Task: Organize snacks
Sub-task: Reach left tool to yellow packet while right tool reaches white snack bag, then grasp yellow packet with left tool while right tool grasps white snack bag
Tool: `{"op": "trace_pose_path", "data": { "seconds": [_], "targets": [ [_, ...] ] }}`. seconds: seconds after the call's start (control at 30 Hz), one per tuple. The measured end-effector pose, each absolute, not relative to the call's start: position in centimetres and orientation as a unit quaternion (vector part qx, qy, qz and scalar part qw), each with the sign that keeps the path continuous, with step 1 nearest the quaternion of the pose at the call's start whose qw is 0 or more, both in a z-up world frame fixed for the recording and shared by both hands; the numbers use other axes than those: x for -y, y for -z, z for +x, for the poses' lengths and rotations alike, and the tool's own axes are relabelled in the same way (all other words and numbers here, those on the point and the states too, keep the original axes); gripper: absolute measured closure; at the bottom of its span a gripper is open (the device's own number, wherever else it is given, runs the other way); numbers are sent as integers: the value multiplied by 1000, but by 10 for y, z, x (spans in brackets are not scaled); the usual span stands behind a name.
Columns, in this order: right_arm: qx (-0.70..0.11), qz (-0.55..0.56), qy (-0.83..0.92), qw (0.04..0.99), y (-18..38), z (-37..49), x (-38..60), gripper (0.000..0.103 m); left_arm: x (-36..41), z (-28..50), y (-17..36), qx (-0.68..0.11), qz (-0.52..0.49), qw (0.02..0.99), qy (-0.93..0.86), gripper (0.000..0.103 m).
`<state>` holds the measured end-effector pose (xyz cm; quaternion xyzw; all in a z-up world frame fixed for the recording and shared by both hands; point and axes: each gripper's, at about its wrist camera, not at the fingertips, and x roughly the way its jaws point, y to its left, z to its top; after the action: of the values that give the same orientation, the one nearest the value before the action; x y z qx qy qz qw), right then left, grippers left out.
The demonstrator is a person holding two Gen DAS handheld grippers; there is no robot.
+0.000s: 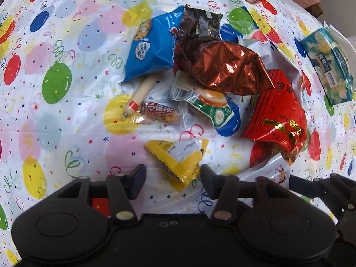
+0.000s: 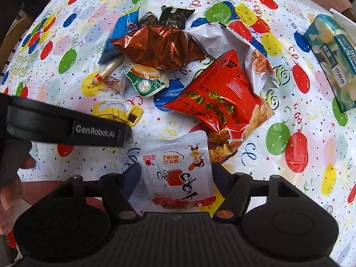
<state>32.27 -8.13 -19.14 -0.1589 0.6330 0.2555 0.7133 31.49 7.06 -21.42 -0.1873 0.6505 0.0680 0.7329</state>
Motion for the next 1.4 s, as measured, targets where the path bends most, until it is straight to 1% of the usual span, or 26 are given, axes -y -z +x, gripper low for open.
{"op": "trace_pose_path", "data": {
  "seconds": [0.07,0.1,0.13,0.2,0.23,0.3,0.4,0.47,0.5,0.53,0.57,0.63,0.67,0.7,0.73,0.87,0.9,1.07,1.1,1.17,1.23,1.4],
  "targets": [
    [-631,-157,-259,715,190,321,83,35,-74,314,214,-648,-202,731,-67,74],
    [-629,-155,-259,716,189,321,84,47,-75,313,214,-646,-210,731,-64,78],
    [-623,-159,-253,723,186,321,86,55,-77,312,213,-645,-213,731,-65,79],
    [-626,-141,-256,722,181,325,90,75,-75,311,212,-643,-204,735,-72,80],
    [-630,-132,-257,721,181,327,92,78,-75,310,211,-641,-202,737,-74,82],
    [-630,-129,-261,719,182,328,94,79,-76,307,209,-639,-200,739,-78,83],
    [-631,-137,-271,714,181,329,93,79,-79,302,204,-636,-196,741,-86,83],
    [-633,-131,-277,711,180,329,94,74,-82,297,200,-633,-196,743,-92,83],
    [-634,-132,-282,707,180,328,92,63,-82,297,199,-632,-197,744,-94,83],
    [-635,-129,-286,706,180,328,92,56,-84,295,197,-630,-198,744,-97,83],
    [-633,-121,-291,707,180,327,91,43,-86,293,196,-629,-199,744,-100,83],
    [-626,-119,-296,712,177,324,87,39,-91,289,195,-628,-201,745,-105,83],
    [-624,-123,-300,711,177,323,83,34,-92,287,194,-627,-201,744,-109,83],
    [-625,-130,-302,708,178,322,78,26,-94,285,194,-627,-202,744,-111,83],
    [-625,-137,-302,707,180,320,74,24,-95,284,194,-627,-202,744,-114,83],
    [-621,-186,-281,708,189,315,55,24,-99,278,192,-625,-205,744,-121,83],
    [-621,-195,-276,707,191,314,51,22,-97,280,193,-624,-204,744,-124,83],
    [-622,-219,-253,707,200,314,43,22,-100,275,189,-619,-203,747,-131,83],
    [-623,-221,-248,708,203,314,43,24,-100,274,189,-618,-203,748,-133,83],
    [-624,-227,-238,709,207,314,43,32,-102,272,187,-616,-204,749,-134,83],
    [-621,-223,-237,713,206,314,45,32,-105,268,186,-614,-205,751,-133,83],
    [-620,-209,-242,716,201,313,51,36,-110,260,183,-608,-210,754,-137,83]
  ]
}}
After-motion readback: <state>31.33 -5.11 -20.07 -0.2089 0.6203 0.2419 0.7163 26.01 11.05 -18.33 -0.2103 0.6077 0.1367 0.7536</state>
